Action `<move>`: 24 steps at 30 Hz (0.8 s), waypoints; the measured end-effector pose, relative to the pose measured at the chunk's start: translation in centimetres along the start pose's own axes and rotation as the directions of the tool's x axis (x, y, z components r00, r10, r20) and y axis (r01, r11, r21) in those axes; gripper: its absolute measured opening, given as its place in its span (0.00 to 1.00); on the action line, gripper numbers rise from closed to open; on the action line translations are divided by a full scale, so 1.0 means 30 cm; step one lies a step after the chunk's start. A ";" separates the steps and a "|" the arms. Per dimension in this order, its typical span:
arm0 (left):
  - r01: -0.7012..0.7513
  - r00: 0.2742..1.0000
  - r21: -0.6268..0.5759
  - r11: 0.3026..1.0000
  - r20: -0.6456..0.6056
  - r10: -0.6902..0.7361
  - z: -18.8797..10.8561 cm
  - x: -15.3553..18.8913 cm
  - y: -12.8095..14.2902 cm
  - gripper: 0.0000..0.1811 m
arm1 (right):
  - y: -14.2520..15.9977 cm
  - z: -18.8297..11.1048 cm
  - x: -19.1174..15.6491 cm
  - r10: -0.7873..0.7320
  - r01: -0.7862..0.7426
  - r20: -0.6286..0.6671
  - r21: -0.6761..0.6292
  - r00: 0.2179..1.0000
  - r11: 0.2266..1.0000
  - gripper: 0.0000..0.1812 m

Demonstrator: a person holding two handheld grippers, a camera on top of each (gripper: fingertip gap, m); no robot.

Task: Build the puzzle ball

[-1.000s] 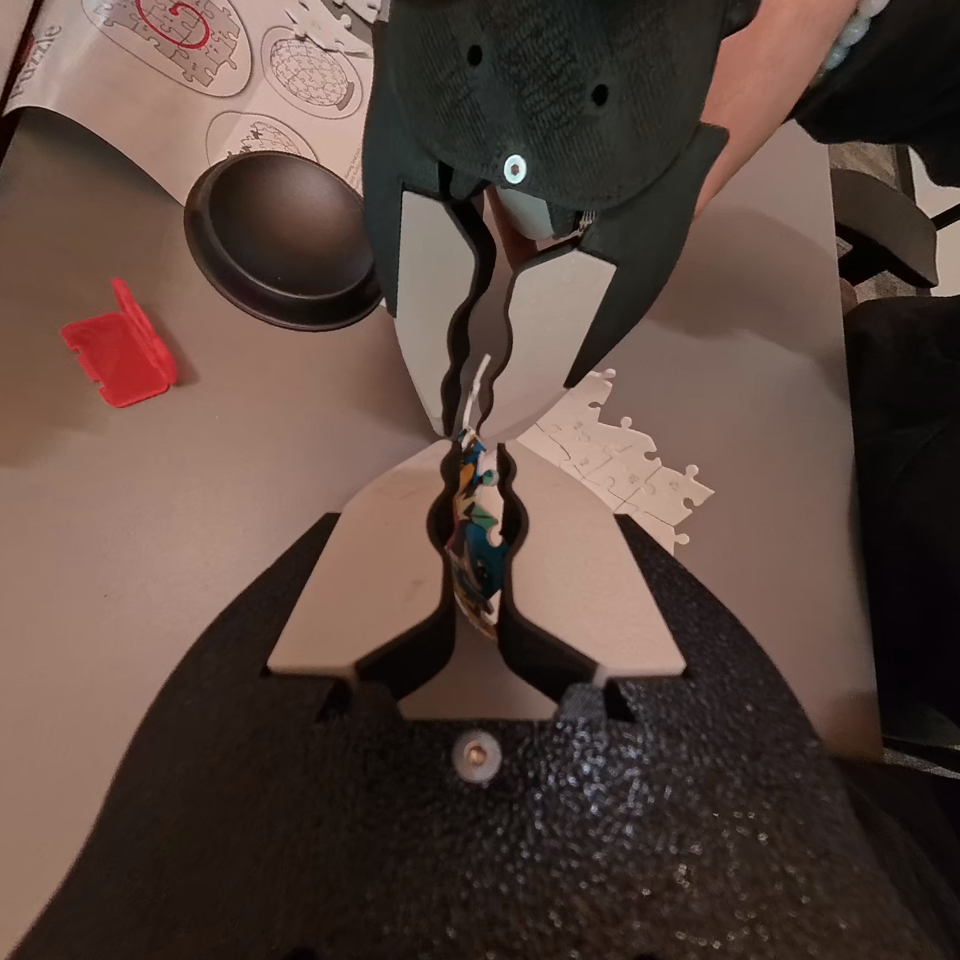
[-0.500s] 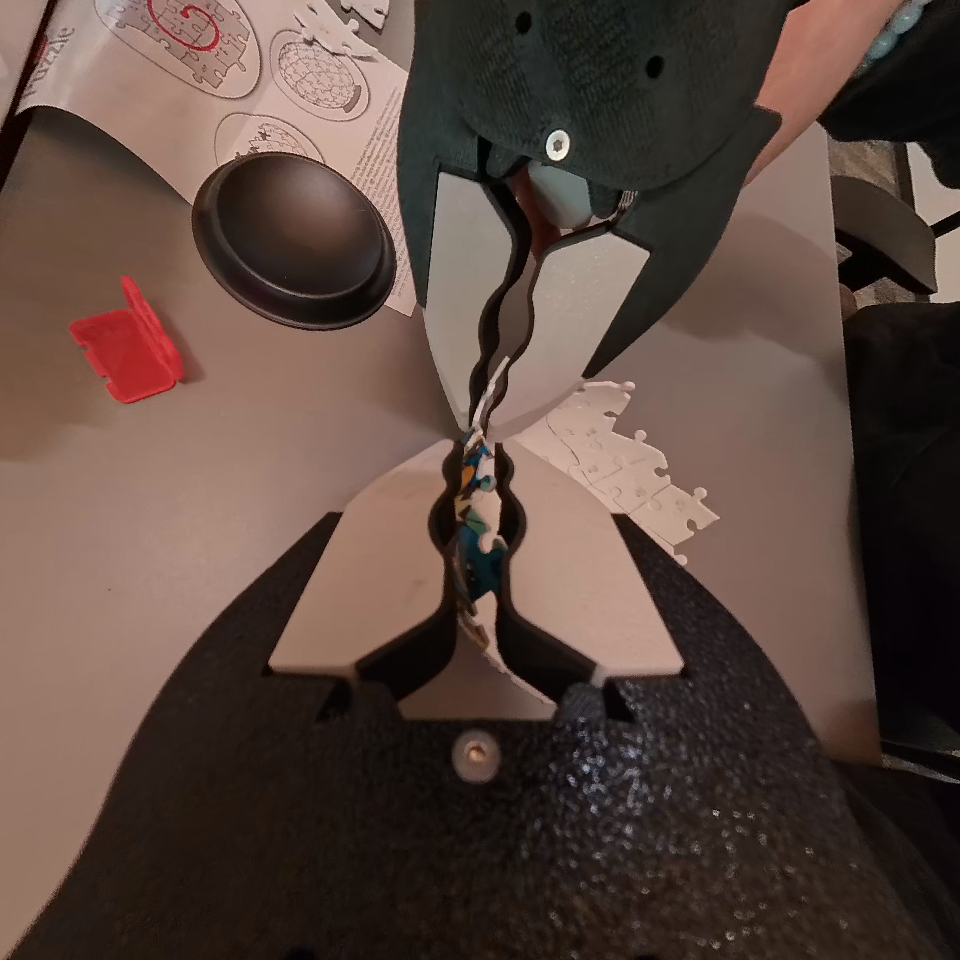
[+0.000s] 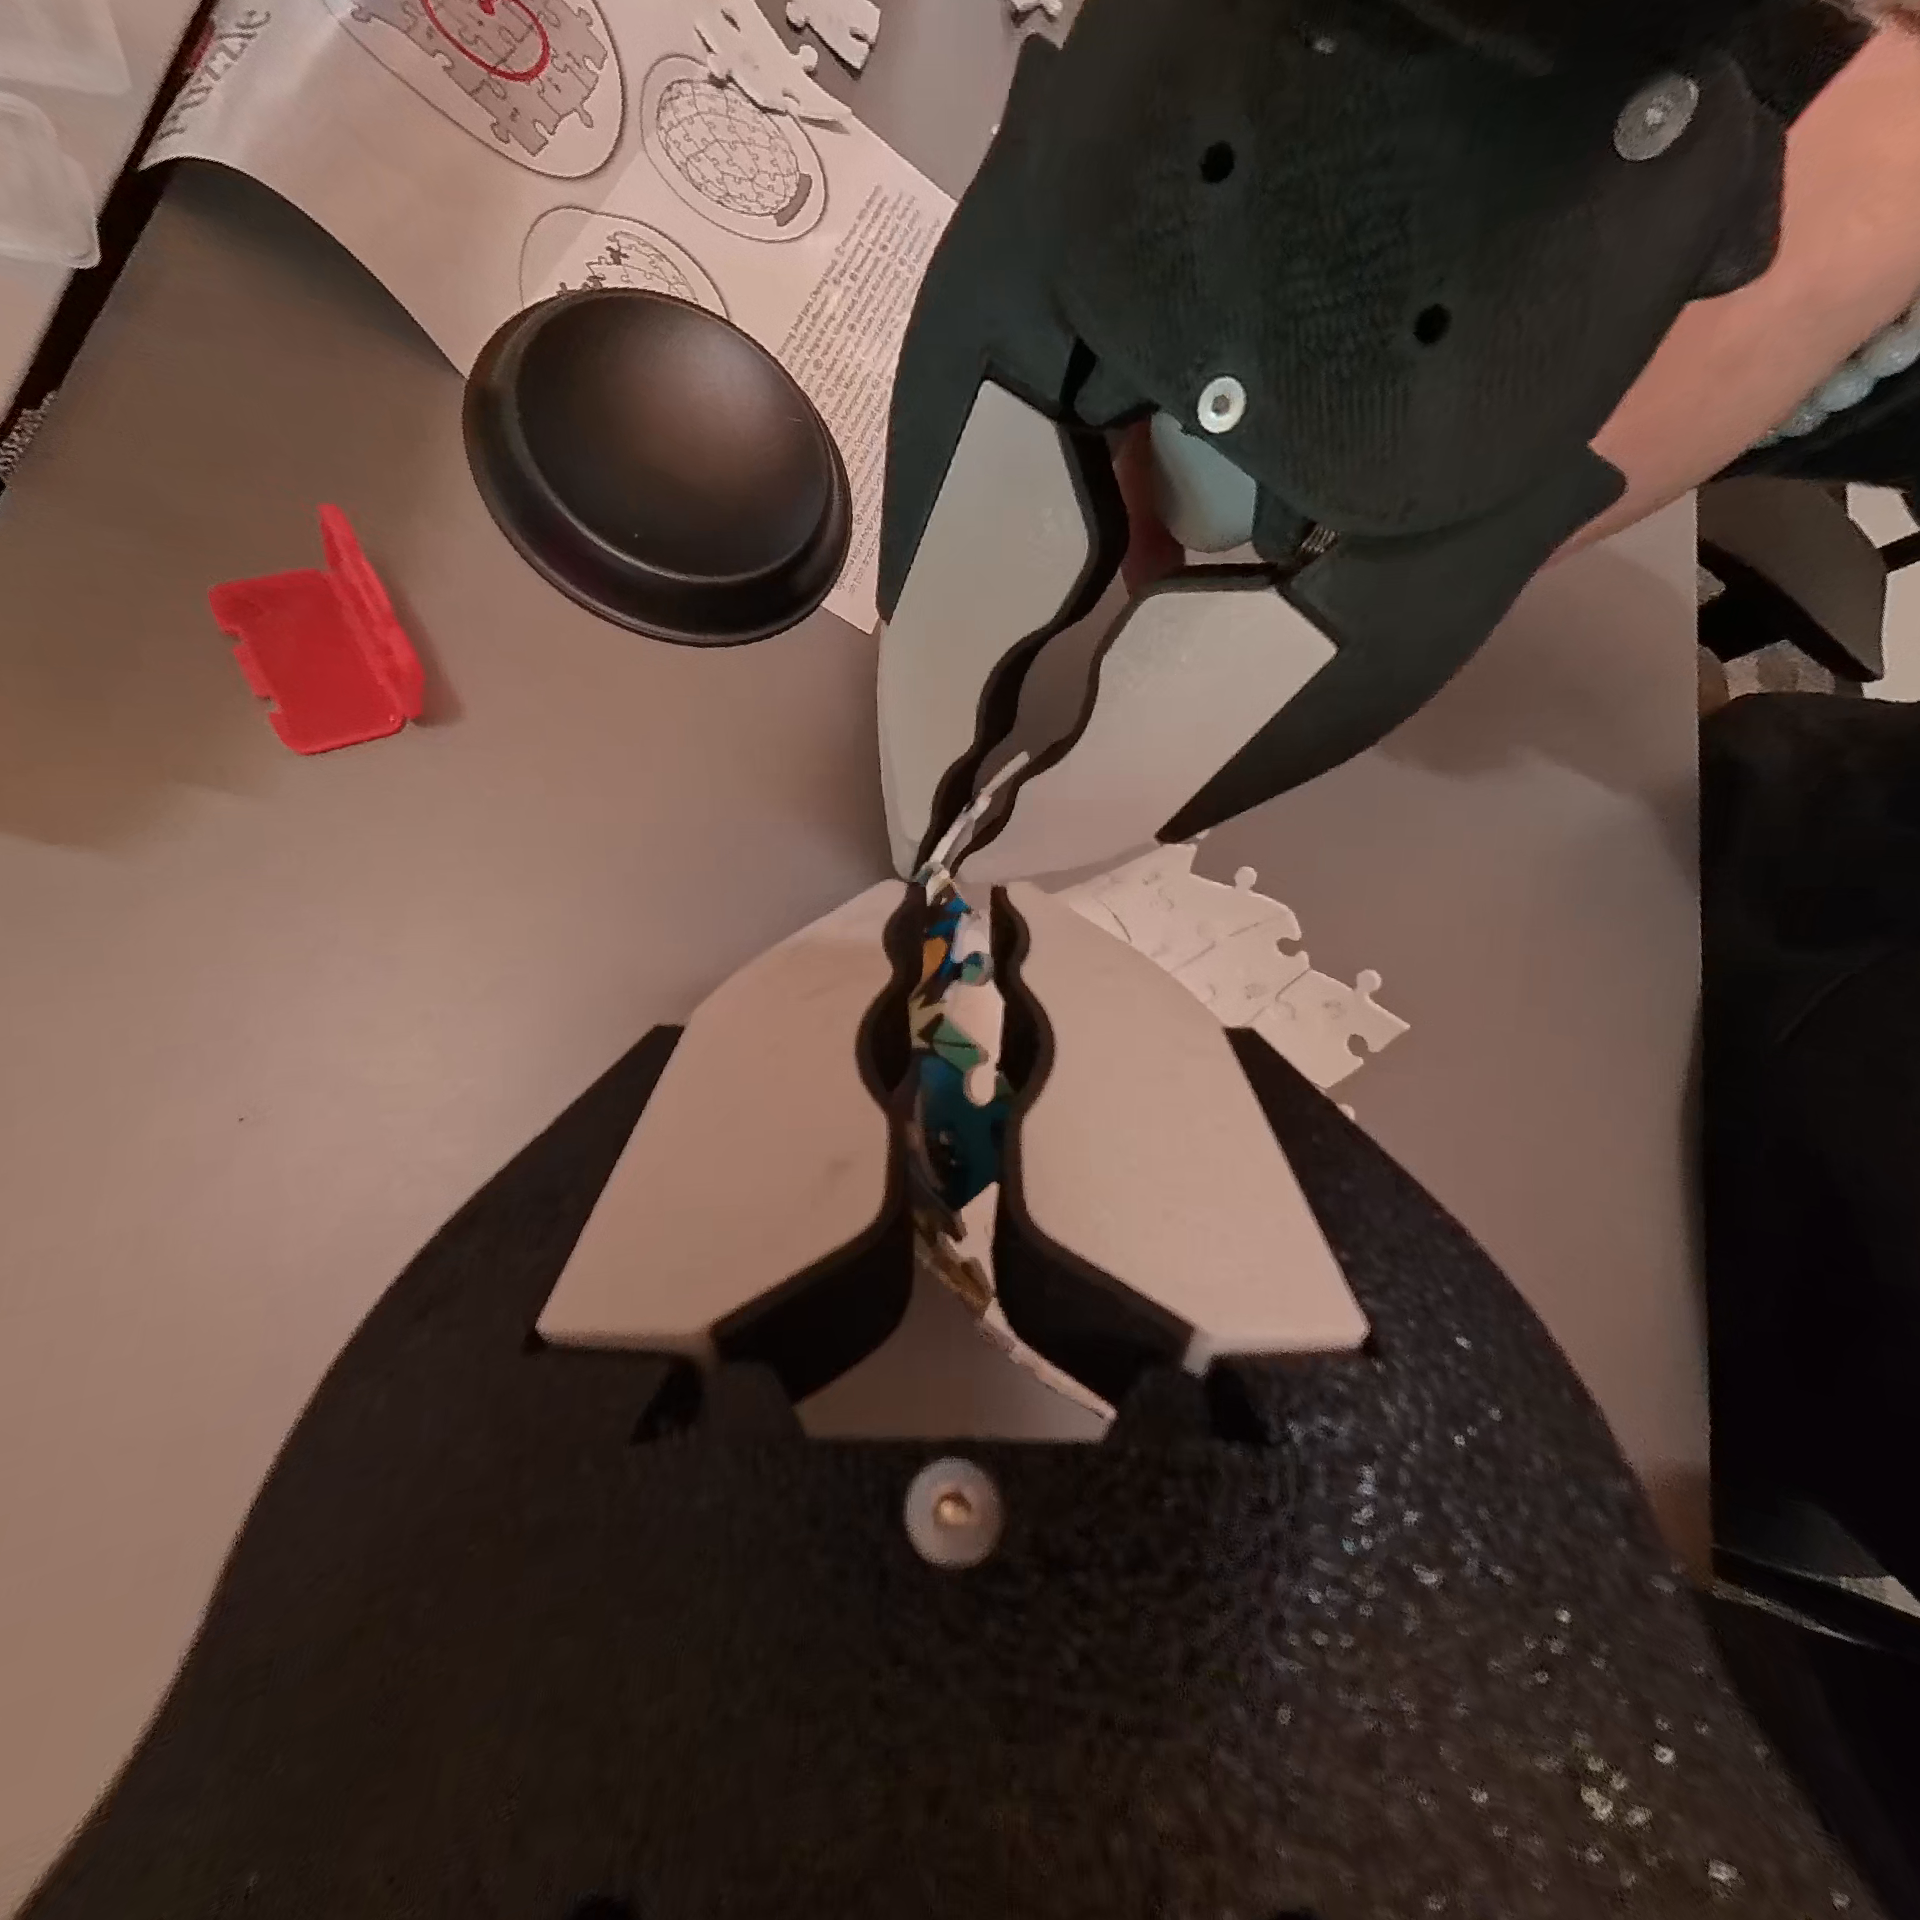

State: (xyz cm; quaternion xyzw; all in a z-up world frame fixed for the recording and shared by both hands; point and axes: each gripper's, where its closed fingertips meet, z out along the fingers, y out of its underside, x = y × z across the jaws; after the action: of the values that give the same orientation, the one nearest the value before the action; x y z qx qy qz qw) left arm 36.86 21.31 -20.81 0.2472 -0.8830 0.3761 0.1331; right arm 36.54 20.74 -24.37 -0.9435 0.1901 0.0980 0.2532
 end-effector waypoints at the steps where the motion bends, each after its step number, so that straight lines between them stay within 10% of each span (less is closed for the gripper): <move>1: -0.002 1.000 0.000 1.000 0.001 0.002 0.000 0.000 0.000 0.06 | 0.000 0.000 0.000 -0.003 0.003 0.000 0.000 1.000 1.000 0.03; 24: -0.010 1.000 0.014 1.000 0.004 0.010 -0.009 0.000 -0.003 0.04 | -0.019 0.008 -0.007 -0.104 0.104 0.013 0.042 0.994 0.994 0.03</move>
State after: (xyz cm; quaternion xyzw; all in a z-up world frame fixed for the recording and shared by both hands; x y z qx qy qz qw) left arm 36.92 21.45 -20.57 0.2445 -0.8818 0.3825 0.1280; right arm 36.56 21.38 -24.26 -0.9460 0.1407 0.0878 0.2787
